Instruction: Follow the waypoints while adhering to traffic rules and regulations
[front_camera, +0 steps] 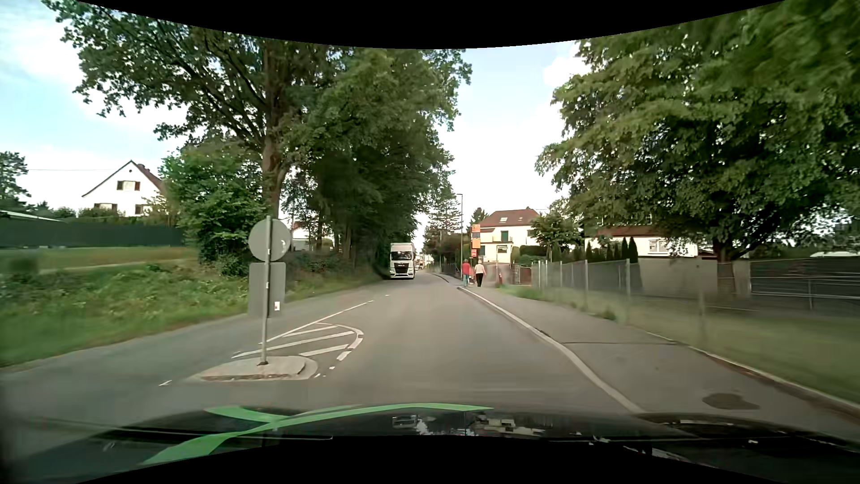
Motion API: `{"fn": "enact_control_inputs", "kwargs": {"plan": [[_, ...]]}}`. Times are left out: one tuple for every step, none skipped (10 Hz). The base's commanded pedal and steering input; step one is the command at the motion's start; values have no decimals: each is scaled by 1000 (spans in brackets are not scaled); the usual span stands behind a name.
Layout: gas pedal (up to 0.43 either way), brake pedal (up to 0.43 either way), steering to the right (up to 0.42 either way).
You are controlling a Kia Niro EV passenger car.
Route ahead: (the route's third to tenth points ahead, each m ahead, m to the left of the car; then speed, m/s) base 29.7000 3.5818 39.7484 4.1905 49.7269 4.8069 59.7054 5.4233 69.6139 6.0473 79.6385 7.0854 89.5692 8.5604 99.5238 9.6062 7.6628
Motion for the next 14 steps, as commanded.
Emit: {"fn": "enact_control_inputs", "kwargs": {"plan": [[130, 0, -9], [130, 0, -10], [130, 0, -11], [150, 0, -12], [169, 0, -15], [169, 0, -16], [177, 0, -17], [189, 0, -17], [189, 0, -18], [189, 0, -17], [177, 0, -17], [177, 0, -18], [169, 0, -18], [169, 0, -18]]}}
